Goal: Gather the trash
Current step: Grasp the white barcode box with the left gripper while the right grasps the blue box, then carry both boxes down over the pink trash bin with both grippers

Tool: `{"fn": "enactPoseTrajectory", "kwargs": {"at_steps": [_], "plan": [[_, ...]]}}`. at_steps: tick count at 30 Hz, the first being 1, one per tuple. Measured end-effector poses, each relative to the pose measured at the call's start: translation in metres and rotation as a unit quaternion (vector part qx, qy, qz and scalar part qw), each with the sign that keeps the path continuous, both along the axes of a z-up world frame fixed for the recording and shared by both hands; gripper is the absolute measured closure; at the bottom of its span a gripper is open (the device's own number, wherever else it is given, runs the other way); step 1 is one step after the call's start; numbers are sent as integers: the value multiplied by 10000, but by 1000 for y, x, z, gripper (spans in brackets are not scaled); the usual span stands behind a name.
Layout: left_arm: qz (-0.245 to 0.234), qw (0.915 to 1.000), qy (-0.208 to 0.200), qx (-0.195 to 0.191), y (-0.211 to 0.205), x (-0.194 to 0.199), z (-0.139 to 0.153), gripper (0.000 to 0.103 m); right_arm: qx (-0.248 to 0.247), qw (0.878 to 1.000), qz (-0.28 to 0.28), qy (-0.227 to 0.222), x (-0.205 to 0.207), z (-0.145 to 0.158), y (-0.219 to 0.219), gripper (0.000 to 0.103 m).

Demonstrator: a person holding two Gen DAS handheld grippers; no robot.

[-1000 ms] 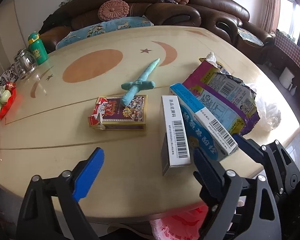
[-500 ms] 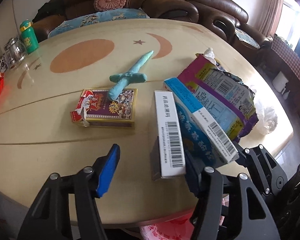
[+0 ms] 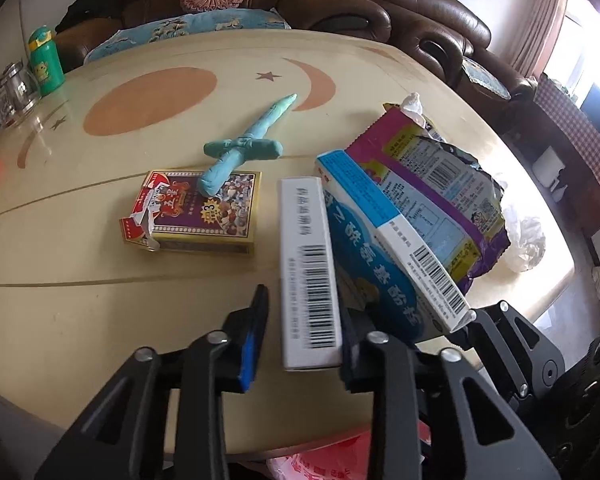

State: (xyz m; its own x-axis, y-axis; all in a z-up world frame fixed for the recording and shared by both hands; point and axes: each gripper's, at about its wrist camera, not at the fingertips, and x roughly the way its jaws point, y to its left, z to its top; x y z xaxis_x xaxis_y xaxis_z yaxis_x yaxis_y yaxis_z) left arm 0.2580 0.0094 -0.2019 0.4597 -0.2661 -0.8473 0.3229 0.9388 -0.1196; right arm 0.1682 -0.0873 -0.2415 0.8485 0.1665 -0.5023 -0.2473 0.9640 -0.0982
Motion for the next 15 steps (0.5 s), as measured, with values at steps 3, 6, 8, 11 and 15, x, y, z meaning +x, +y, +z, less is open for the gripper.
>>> {"fn": "enactPoseTrajectory", "kwargs": {"at_steps": [3, 6, 8, 11, 15], "plan": [[-7, 10000, -39, -9, -1, -2, 1, 82, -33, 10000, -3, -23, 0, 0, 3, 80], [-16, 9999, -106, 52, -2, -4, 2, 83, 2, 10000, -9, -11, 1, 0, 4, 81], [-17, 9999, -149, 77, -2, -5, 4, 83, -16, 10000, -65, -38, 0, 0, 3, 81], [-11, 9995, -249, 171, -3, -7, 7, 83, 23, 10000, -60, -57, -1, 2, 1, 81], [38, 9992, -312, 231, -2, -9, 9, 83, -32, 9999, -77, -100, -3, 5, 2, 81]]}}
